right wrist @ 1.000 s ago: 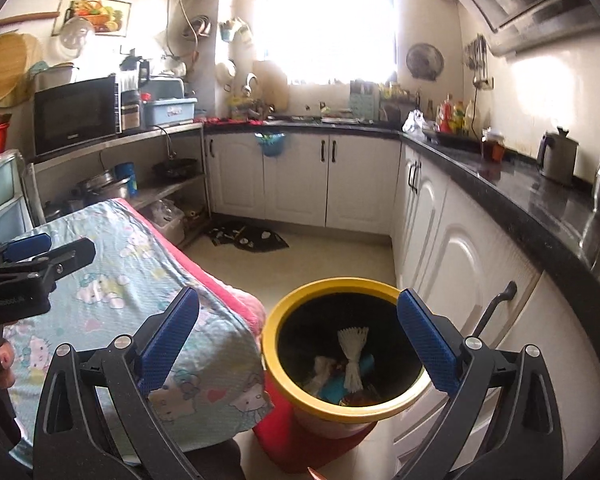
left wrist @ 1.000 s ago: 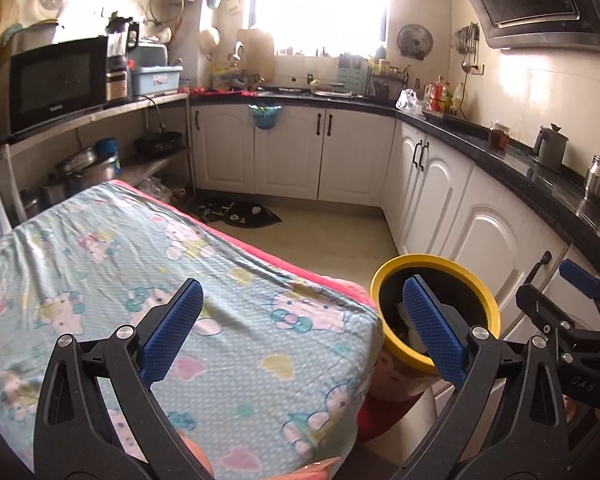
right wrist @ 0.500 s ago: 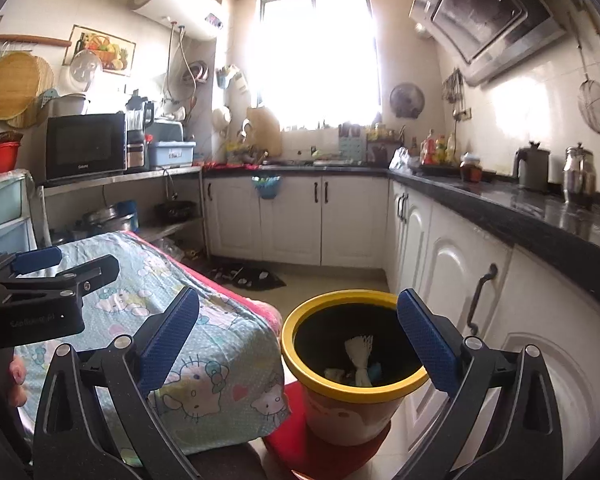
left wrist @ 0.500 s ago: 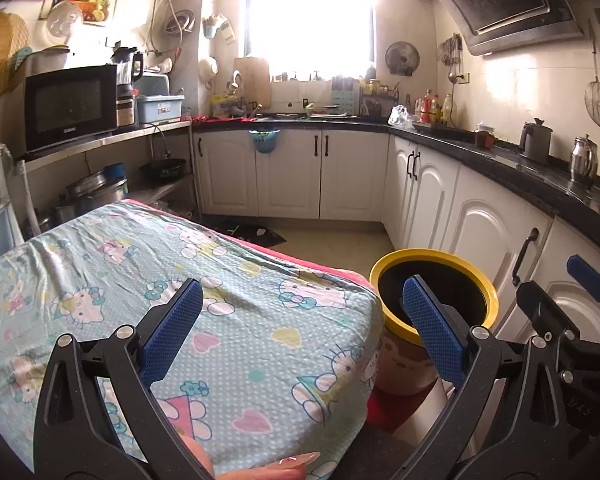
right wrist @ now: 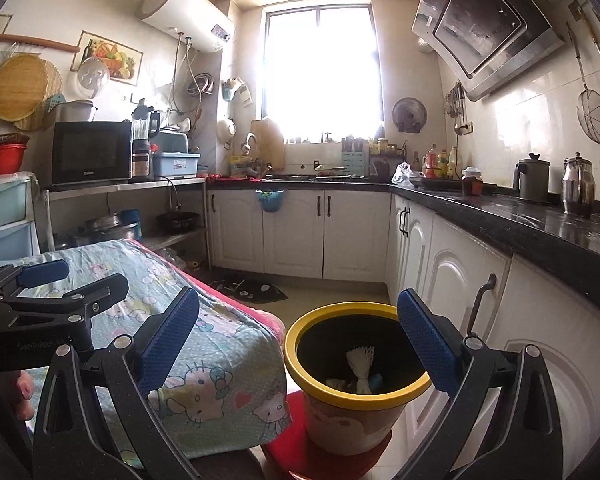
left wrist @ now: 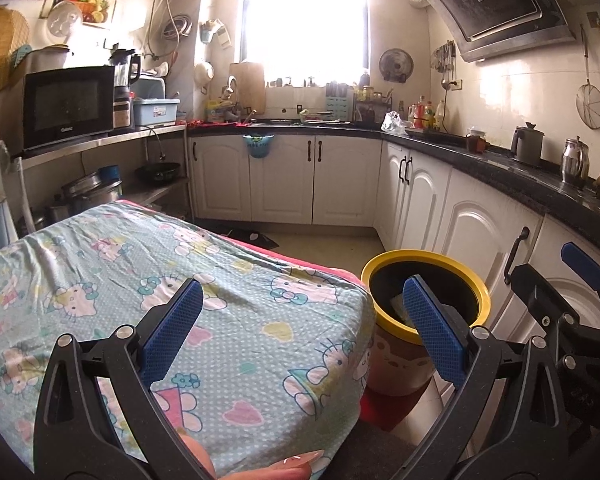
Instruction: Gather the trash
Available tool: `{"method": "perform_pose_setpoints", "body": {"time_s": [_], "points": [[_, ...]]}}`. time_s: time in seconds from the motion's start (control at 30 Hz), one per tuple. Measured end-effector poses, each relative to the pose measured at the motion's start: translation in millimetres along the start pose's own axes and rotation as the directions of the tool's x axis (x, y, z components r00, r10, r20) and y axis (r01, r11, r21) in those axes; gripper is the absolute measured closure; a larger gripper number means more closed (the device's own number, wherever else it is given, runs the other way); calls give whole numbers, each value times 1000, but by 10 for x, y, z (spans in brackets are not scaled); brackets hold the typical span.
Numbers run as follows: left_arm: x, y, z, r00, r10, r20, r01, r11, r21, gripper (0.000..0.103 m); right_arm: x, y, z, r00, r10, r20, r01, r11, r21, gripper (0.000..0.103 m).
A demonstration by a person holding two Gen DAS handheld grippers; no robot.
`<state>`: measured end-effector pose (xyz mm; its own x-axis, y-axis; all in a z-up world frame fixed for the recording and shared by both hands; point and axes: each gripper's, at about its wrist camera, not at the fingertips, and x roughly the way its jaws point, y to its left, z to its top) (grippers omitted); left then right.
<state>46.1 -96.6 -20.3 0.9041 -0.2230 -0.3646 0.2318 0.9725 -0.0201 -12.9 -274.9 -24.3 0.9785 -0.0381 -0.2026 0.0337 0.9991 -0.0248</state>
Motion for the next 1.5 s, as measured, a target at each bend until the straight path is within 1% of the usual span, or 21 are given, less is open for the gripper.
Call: {"method": "perform_pose_setpoints", "body": {"time_s": [0.97, 1.5], "points": [[17, 33, 13, 1000, 7, 2, -7, 1000, -3, 11, -19, 8, 4, 1000, -12, 14, 12, 1000, -3, 6], [10, -8, 36, 1000, -1, 5, 2, 1000, -3, 11, -6, -23, 5, 1000, -4, 22, 5, 1000, -27, 6]]}}
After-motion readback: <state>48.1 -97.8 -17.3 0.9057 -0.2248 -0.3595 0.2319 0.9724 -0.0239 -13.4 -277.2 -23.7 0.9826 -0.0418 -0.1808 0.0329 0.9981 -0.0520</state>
